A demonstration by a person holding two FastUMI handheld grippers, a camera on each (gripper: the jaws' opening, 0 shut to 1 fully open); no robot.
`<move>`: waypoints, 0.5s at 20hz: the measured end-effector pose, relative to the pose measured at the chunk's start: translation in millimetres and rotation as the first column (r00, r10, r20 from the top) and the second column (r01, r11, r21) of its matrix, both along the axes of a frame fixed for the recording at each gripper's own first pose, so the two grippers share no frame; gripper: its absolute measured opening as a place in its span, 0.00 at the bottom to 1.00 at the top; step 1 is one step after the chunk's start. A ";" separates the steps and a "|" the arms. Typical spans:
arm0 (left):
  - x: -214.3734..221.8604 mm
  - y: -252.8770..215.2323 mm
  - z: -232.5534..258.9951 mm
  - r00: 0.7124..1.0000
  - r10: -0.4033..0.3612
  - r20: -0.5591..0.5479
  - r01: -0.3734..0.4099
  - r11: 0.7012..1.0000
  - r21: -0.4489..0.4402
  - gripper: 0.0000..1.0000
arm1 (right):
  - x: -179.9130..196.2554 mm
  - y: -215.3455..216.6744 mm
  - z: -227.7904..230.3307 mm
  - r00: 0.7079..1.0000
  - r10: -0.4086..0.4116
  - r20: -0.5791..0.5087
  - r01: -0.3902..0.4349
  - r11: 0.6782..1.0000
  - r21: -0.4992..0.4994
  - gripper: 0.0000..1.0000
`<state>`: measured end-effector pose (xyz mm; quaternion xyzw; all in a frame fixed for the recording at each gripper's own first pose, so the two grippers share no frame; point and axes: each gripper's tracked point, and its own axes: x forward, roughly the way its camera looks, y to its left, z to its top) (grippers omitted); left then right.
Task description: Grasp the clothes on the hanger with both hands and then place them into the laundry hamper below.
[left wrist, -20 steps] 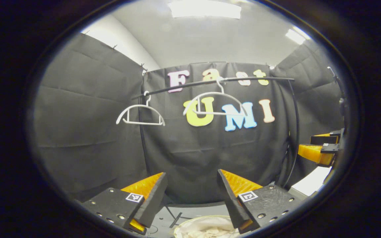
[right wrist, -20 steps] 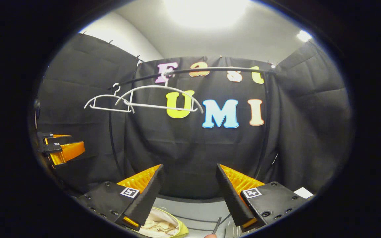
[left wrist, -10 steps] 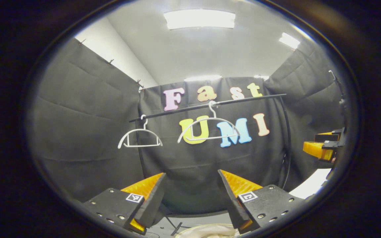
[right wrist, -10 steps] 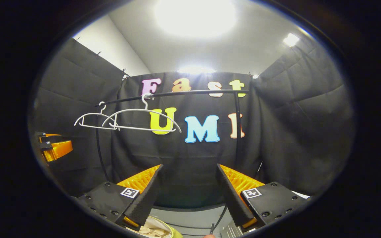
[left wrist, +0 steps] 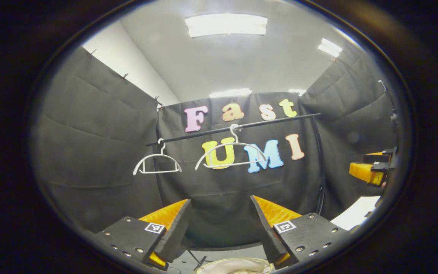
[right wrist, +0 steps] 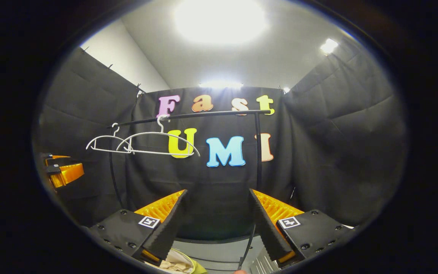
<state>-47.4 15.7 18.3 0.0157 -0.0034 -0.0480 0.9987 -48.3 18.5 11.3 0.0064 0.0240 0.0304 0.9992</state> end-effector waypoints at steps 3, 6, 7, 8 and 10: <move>-10.0 2.7 2.5 1.000 0.013 0.002 -0.013 1.000 -0.009 0.89 | -5.9 -1.6 0.7 1.000 0.005 -0.004 -0.005 1.000 -0.006 0.98; -15.3 6.0 -0.1 1.000 0.026 -0.006 -0.026 1.000 -0.009 0.89 | -10.6 -2.3 2.9 1.000 0.006 -0.001 -0.006 1.000 -0.002 0.96; -17.1 5.9 -0.7 1.000 0.028 -0.008 -0.028 1.000 -0.007 0.89 | -12.0 -2.6 3.0 1.000 0.006 -0.001 -0.006 1.000 -0.004 0.97; -17.9 6.5 -1.6 0.999 0.030 -0.011 -0.030 1.000 -0.004 0.89 | -13.5 -3.3 1.9 1.000 0.006 -0.007 -0.006 1.000 -0.004 0.96; -19.4 7.3 -1.4 0.999 0.032 -0.009 -0.032 0.999 -0.005 0.89 | -16.7 -2.4 2.5 1.000 0.008 -0.005 -0.008 1.000 -0.004 0.98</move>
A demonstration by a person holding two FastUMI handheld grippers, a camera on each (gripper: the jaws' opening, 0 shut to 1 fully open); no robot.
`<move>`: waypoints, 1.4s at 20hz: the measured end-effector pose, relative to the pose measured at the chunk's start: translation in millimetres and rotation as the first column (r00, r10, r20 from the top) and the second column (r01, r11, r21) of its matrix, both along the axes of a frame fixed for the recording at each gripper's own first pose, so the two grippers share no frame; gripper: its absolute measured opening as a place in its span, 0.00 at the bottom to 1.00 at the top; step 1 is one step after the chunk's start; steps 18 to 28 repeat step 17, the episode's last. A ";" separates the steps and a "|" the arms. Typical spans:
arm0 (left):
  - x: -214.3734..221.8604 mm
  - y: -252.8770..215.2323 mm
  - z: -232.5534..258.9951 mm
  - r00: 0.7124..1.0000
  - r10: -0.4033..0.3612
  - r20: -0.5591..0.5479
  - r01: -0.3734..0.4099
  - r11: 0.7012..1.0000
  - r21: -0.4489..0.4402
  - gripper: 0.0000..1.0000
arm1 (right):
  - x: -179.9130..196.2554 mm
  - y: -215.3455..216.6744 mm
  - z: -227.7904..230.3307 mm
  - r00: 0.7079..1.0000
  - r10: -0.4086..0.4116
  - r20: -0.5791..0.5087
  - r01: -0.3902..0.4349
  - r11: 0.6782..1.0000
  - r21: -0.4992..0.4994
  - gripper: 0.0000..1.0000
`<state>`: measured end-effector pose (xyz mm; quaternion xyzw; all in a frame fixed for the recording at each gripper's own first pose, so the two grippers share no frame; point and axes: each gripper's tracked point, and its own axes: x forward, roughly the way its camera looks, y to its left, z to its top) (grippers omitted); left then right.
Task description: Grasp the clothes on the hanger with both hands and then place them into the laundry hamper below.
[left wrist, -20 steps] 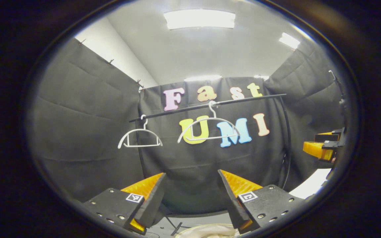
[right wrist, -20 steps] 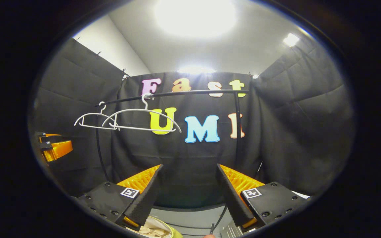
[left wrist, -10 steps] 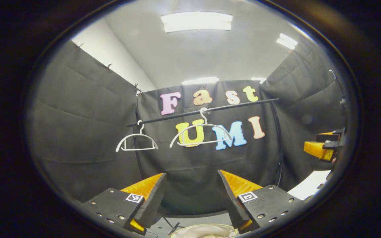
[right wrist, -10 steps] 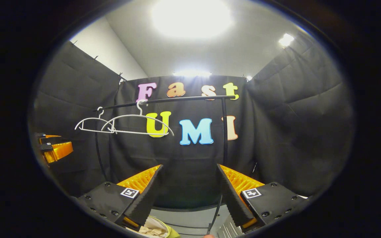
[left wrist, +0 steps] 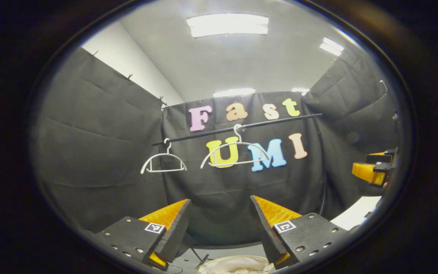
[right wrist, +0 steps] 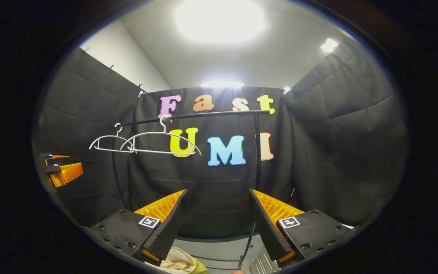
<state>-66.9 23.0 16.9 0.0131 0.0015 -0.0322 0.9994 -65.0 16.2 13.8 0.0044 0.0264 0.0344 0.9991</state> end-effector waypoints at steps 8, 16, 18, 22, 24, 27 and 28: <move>-9.1 6.8 -6.2 1.000 0.007 -0.019 -0.007 1.000 -0.016 0.89 | -7.1 4.3 -1.0 1.000 0.004 0.001 -0.004 1.000 0.001 0.97; -0.7 7.1 -13.4 0.999 0.014 -0.031 -0.015 0.999 -0.030 0.88 | -2.1 6.8 -1.9 1.000 0.008 0.002 -0.008 1.000 -0.009 0.97; 0.8 7.9 -13.3 0.999 0.016 -0.031 -0.017 0.999 -0.031 0.88 | -0.6 6.8 -2.3 1.000 0.008 0.004 -0.008 1.000 -0.008 0.97; 0.8 7.9 -13.3 0.999 0.016 -0.031 -0.017 0.999 -0.031 0.88 | -0.6 6.8 -2.3 1.000 0.008 0.004 -0.008 1.000 -0.008 0.97; 0.8 7.9 -13.3 0.999 0.016 -0.031 -0.017 0.999 -0.031 0.88 | -0.6 6.8 -2.3 1.000 0.008 0.004 -0.008 1.000 -0.008 0.97; 0.8 7.9 -13.3 0.999 0.016 -0.031 -0.017 0.999 -0.031 0.88 | -0.6 6.8 -2.3 1.000 0.008 0.004 -0.008 1.000 -0.008 0.97; 0.8 7.9 -13.3 0.999 0.016 -0.031 -0.017 0.999 -0.031 0.88 | -0.6 6.8 -2.3 1.000 0.008 0.004 -0.008 1.000 -0.008 0.97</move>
